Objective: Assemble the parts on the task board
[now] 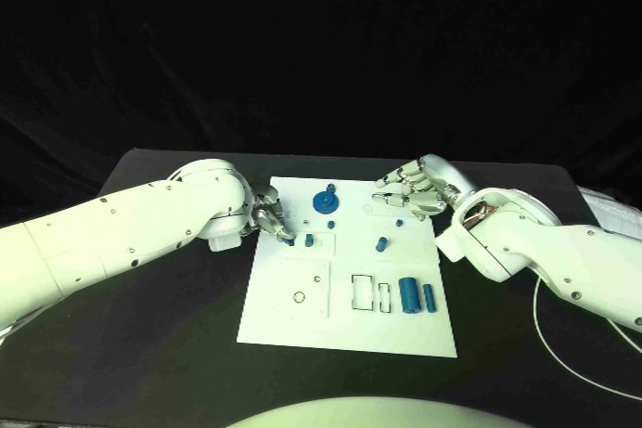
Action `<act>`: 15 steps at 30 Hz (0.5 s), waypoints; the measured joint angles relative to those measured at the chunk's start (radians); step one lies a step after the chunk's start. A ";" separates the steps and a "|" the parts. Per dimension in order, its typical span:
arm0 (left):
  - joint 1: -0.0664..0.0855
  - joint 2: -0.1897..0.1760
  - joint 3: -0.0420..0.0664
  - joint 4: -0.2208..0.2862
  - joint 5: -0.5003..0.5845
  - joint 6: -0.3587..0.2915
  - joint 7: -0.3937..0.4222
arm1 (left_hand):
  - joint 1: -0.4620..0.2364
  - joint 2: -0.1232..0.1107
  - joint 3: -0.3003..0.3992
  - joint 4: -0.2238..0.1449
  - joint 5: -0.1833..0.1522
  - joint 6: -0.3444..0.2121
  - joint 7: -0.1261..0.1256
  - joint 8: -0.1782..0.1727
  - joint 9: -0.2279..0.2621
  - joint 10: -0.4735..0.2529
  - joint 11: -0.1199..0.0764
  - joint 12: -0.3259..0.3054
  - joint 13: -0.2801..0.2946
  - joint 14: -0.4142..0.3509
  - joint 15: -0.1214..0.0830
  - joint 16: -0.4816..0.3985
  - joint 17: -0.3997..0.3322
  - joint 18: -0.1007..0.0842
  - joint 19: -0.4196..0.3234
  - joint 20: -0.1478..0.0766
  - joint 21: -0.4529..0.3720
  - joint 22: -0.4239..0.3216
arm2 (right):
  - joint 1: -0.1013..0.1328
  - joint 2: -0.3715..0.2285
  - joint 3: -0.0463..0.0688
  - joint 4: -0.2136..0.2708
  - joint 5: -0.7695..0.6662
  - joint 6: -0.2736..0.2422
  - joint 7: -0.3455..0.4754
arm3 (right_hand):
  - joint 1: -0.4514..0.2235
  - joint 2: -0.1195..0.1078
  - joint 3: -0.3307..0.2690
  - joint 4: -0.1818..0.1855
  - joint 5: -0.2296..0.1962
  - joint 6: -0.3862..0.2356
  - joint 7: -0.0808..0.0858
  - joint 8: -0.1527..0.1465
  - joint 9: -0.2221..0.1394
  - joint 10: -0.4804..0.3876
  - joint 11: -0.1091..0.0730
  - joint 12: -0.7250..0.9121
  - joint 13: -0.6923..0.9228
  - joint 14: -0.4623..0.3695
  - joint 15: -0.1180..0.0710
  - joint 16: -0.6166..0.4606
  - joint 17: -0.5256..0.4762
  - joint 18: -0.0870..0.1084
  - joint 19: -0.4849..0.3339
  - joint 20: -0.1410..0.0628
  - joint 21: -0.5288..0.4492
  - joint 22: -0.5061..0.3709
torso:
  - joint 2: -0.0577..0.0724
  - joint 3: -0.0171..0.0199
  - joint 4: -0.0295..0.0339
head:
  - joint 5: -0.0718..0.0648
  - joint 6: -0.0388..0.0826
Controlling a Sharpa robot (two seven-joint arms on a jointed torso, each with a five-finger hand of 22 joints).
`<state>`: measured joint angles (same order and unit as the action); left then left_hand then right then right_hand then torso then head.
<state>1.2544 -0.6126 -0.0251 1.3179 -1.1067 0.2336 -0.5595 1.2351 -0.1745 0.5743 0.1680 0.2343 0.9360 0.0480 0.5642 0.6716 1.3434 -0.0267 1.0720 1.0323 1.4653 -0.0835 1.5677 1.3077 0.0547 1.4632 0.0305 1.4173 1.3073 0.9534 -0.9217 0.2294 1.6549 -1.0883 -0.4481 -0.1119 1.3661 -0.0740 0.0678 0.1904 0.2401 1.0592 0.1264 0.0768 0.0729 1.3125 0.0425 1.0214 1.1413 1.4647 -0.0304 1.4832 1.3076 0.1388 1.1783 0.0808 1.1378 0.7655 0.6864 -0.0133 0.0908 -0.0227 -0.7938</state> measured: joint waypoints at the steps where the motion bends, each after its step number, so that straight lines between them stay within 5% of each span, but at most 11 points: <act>1: 0.000 0.000 0.000 0.000 0.000 0.001 -0.001 | 0.000 0.000 0.000 0.000 0.000 0.000 0.000 0.000 0.000 0.000 0.000 0.000 0.000 0.000 0.000 0.000 0.000 0.000 0.000 0.000 0.000 0.000 | 0.000 0.000 0.000 0.000 0.000 0.000 0.000 | 0.000 0.000 0.000 0.000 0.000 0.000 0.000 0.000 0.000 0.000 0.000 0.000 0.000 0.000 0.000 0.000 0.000 0.000 0.000 0.000 0.000 0.000 | 0.000 0.0000 0.0000 | 0.000 0.000; 15: -0.001 0.003 -0.001 -0.001 -0.004 0.013 -0.002 | 0.000 0.000 0.000 0.000 0.000 0.004 -0.004 0.002 -0.001 0.004 -0.004 0.000 0.000 0.000 0.000 0.000 0.000 0.000 0.000 0.000 0.000 0.000 | -0.001 0.000 0.000 0.000 0.000 0.001 0.000 | 0.000 0.000 0.000 0.000 0.000 0.000 0.000 0.000 0.000 0.000 0.000 0.000 0.000 0.000 0.000 0.000 0.000 0.000 0.000 0.000 0.000 0.000 | 0.000 0.0000 -0.0001 | -0.001 -0.002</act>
<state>1.2534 -0.6091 -0.0256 1.3174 -1.1107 0.2464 -0.5619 1.2350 -0.1746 0.5743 0.1680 0.2343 0.9399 0.0445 0.5663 0.6707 1.3471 -0.0304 1.0720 1.0323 1.4653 -0.0834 1.5677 1.3075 0.0547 1.4632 0.0305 1.4173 1.3073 0.9525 -0.9220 0.2294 1.6551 -1.0882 -0.4470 -0.1116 1.3661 -0.0740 0.0678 0.1904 0.2401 1.0592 0.1264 0.0768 0.0729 1.3125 0.0425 1.0214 1.1413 1.4647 -0.0304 1.4832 1.3074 0.1388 1.1783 0.0808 1.1379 0.7655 0.6864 -0.0133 0.0907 -0.0237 -0.7962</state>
